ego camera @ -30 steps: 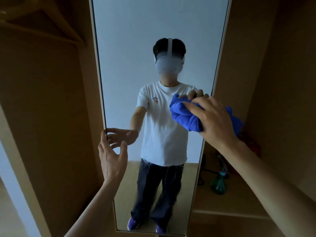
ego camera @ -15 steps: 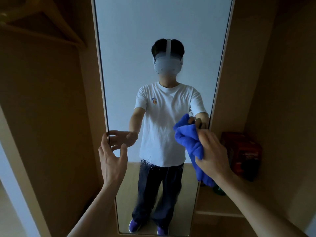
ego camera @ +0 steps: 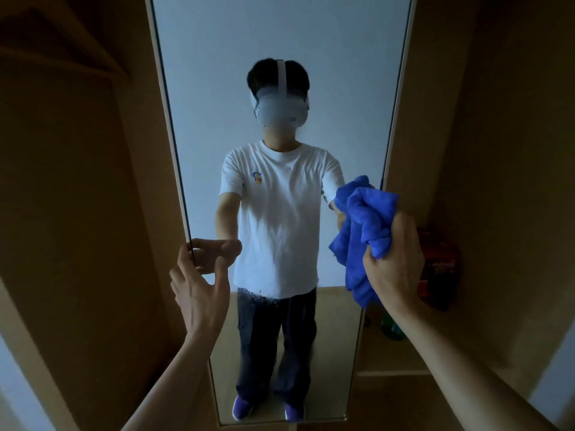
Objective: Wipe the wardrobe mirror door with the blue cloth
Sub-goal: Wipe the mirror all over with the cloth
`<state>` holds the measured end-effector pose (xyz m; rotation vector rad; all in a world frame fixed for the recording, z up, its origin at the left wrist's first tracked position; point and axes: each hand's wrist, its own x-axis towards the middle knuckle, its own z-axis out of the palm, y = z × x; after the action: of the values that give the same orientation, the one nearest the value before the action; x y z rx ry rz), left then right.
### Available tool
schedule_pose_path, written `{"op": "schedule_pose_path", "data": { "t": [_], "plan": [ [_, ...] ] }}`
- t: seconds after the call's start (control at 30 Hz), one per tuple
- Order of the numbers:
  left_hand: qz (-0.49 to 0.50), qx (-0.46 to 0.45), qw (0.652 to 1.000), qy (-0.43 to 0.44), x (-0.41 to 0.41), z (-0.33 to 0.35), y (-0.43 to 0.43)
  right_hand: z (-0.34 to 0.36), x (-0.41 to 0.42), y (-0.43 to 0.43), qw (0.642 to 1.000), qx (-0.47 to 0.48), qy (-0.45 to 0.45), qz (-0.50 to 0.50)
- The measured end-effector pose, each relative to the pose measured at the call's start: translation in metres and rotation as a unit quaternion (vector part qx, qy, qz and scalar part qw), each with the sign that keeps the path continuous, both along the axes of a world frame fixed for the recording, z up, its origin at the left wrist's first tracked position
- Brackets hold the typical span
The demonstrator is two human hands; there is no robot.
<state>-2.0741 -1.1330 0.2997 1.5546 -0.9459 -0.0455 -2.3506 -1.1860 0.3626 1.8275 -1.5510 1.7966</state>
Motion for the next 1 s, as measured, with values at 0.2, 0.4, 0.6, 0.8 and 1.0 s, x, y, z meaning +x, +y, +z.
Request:
{"op": "schedule_pose_path", "data": {
  "t": [0.2,0.4,0.6,0.8,1.0],
  "plan": [
    [-0.018,-0.035,0.999,0.015,0.005,0.008,-0.005,-0.006,0.013,-0.003,0.998,0.017,-0.05,0.031],
    [-0.05,-0.032,0.998,0.018,0.016,0.003,0.0,0.002,0.042,0.002,0.997,0.01,-0.066,0.024],
    [-0.092,-0.021,0.995,0.014,0.028,0.003,0.005,0.002,0.079,0.001,0.993,0.063,-0.043,0.094],
    [-0.131,-0.014,0.99,0.054,0.037,0.004,0.008,0.0,0.132,0.013,0.996,0.005,0.047,0.076],
    [-0.181,-0.016,0.98,0.084,0.049,0.011,0.018,-0.015,0.186,0.023,0.992,-0.023,0.066,0.103]
  ]
}}
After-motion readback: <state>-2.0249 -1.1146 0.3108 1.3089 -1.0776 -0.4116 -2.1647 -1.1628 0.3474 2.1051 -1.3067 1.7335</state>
